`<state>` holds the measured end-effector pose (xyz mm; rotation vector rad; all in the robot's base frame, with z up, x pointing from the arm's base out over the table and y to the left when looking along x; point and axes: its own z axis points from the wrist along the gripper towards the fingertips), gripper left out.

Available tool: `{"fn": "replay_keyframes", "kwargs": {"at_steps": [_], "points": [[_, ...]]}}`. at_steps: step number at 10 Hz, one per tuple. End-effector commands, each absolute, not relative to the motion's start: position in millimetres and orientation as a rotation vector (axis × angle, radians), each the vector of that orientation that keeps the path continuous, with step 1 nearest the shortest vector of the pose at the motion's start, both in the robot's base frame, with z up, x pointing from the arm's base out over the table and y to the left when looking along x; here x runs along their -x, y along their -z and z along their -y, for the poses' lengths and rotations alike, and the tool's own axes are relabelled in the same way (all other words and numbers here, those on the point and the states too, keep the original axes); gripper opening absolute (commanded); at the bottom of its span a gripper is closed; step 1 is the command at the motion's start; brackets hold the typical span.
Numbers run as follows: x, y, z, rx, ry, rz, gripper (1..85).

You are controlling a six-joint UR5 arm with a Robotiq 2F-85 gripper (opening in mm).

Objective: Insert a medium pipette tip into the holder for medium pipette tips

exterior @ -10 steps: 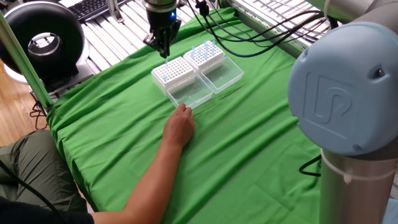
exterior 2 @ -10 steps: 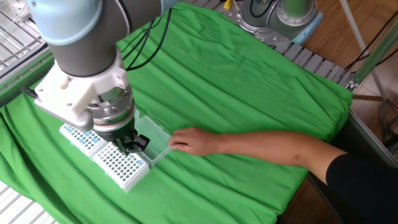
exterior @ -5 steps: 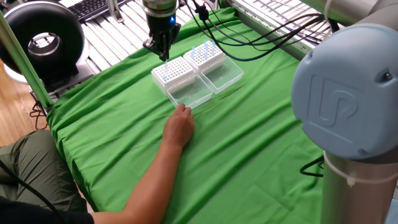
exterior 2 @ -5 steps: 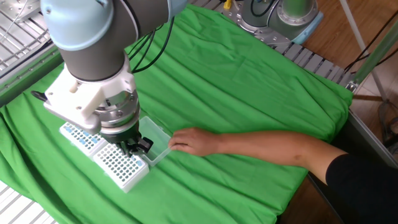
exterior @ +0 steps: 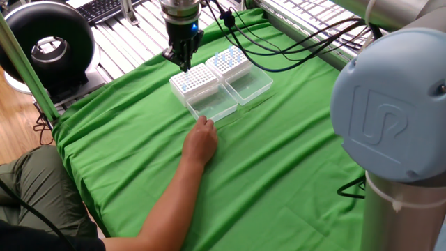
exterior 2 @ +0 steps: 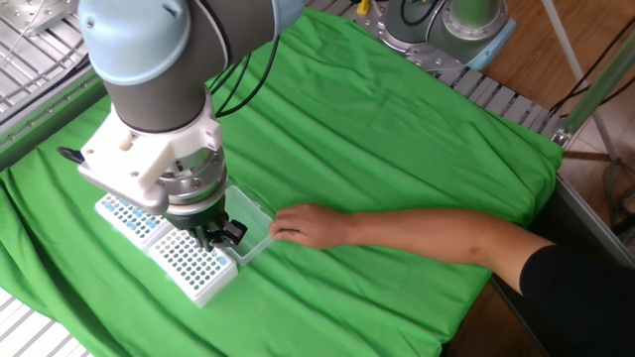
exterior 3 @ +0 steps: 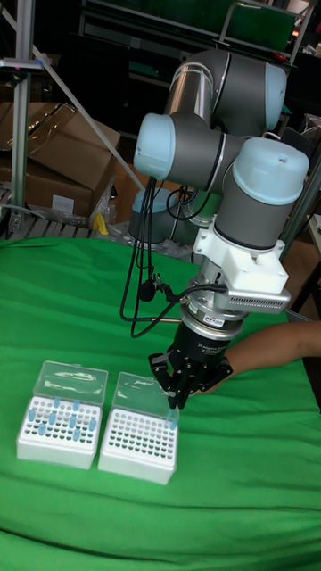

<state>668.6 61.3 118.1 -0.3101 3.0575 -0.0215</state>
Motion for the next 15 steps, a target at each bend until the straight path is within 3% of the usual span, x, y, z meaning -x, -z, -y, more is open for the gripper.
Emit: {"fn": "replay_keyframes", "kwargs": {"at_steps": [1, 11, 12, 15], "points": [[-667.0, -116.0, -63.7, 0.303, 0.007, -3.055, 1.0], [-666.2, -105.3, -64.7, 0.319, -0.010, -3.037, 2.0], [-662.0, -103.2, -67.3, 0.338, -0.038, -3.048, 12.0], [-658.6, -98.6, -66.6, 0.375, -0.061, -3.046, 23.7]]}}
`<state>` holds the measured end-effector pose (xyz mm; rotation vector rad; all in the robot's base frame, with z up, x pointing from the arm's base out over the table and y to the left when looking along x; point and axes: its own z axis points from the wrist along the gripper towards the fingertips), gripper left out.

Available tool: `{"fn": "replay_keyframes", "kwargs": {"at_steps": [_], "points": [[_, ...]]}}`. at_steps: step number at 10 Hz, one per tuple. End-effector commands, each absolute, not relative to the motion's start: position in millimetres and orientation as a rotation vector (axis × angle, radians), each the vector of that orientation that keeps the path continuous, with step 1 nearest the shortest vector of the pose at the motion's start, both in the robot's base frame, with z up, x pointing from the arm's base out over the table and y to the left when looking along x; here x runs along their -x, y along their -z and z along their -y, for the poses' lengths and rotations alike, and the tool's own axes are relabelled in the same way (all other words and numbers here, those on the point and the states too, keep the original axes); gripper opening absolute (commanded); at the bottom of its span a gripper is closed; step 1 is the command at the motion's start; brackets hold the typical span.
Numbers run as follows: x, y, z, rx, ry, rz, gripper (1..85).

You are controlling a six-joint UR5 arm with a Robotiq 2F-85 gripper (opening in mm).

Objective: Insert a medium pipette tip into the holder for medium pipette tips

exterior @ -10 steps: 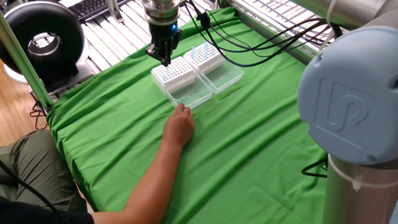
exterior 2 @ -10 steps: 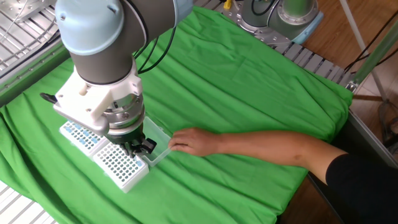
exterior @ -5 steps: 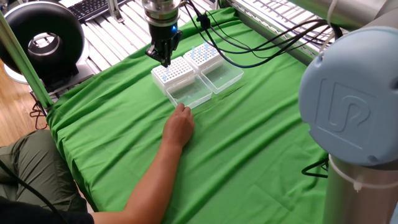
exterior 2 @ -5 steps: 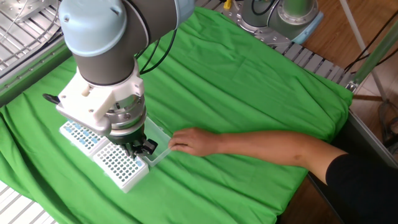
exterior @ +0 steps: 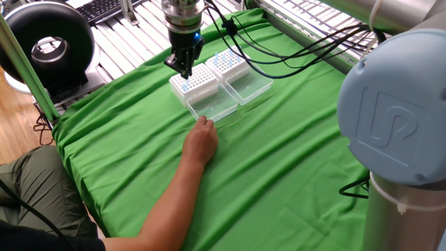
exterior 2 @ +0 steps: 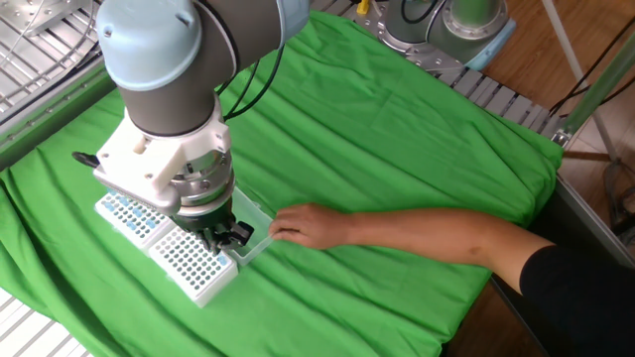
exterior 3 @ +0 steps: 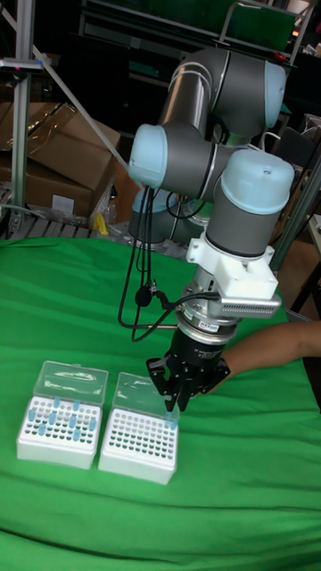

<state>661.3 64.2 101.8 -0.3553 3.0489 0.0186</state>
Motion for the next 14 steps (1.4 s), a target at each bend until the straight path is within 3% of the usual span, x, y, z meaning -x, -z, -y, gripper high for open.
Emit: {"fn": "replay_keyframes", "kwargs": {"at_steps": [1, 6, 14], "points": [[-656.8, -96.4, -66.6, 0.387, -0.068, -3.045, 27.7], [-664.0, -90.3, -29.2, 0.499, -0.004, -3.021, 24.7], [-679.9, -75.6, 42.4, 0.714, 0.018, -2.949, 27.3]]}}
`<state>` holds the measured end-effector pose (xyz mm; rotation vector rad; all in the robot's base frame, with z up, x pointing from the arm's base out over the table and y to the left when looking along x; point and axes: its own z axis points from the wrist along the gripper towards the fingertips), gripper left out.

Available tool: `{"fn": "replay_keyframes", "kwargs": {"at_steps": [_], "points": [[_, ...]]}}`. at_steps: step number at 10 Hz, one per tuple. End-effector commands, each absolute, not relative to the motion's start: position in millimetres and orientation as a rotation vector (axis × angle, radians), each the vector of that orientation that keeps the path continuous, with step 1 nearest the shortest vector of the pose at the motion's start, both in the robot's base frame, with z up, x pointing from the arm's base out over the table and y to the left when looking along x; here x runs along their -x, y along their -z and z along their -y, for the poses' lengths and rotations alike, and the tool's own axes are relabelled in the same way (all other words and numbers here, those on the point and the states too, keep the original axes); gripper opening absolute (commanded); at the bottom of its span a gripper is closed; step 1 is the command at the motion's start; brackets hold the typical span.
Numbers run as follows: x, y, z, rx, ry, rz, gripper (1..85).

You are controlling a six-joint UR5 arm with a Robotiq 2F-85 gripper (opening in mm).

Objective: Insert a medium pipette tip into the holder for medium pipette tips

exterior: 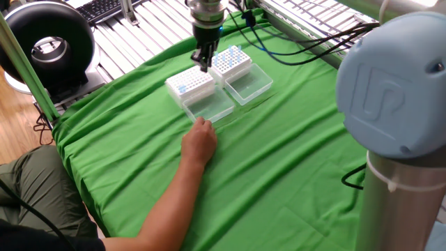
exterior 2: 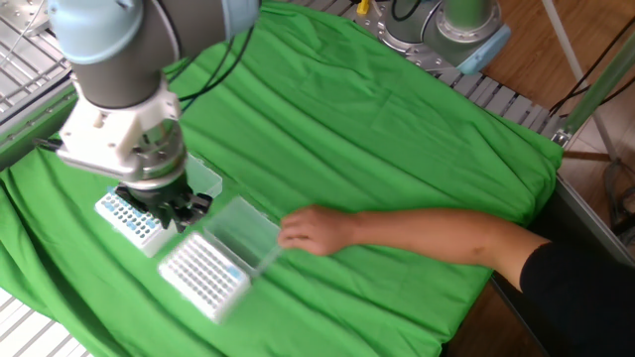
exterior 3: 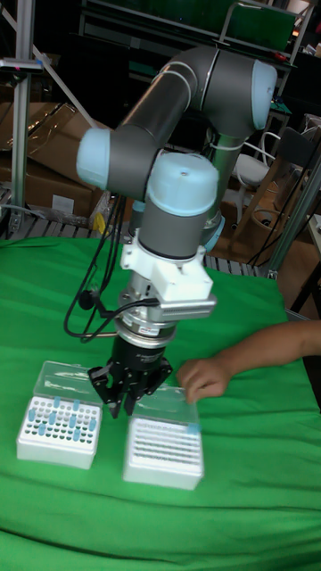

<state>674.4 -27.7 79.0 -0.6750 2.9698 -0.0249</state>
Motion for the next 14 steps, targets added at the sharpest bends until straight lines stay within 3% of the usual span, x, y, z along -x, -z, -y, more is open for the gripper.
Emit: {"fn": "replay_keyframes", "kwargs": {"at_steps": [1, 14], "points": [[-682.1, -73.4, 43.7, 0.722, 0.020, -2.944, 27.7], [-691.6, -75.4, 54.0, 0.771, 0.044, -2.927, 30.3]]}}
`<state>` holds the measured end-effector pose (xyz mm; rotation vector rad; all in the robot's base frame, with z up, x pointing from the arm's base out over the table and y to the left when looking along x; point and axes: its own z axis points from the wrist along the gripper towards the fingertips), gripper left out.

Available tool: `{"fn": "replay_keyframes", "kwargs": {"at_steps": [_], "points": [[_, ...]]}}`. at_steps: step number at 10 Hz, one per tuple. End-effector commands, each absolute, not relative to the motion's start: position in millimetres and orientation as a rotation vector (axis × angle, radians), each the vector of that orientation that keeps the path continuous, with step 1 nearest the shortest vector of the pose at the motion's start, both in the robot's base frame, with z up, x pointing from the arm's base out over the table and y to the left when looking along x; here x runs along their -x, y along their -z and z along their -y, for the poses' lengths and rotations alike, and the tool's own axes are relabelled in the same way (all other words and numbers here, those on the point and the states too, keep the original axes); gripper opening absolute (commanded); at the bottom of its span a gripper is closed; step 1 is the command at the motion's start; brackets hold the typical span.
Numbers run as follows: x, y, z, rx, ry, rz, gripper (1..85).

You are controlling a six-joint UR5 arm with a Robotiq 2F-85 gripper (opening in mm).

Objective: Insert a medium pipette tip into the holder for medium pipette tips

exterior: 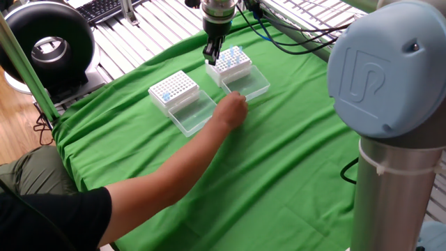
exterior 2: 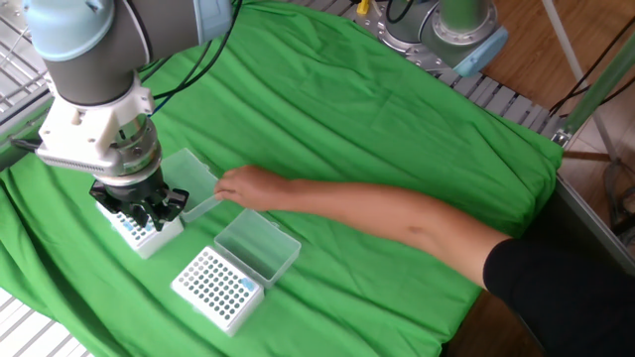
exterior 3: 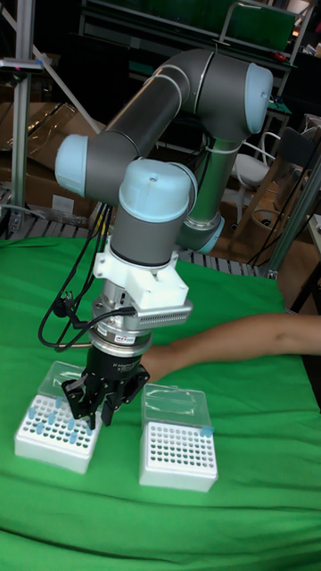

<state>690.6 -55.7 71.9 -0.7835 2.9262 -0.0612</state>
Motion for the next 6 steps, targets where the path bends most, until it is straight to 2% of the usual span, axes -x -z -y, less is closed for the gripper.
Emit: {"fn": "replay_keyframes", "kwargs": {"at_steps": [1, 6], "points": [[-690.3, -79.6, 53.3, 0.769, 0.047, -2.936, 30.3], [-692.0, -78.2, 49.7, 0.756, 0.034, -2.936, 30.0]]}}
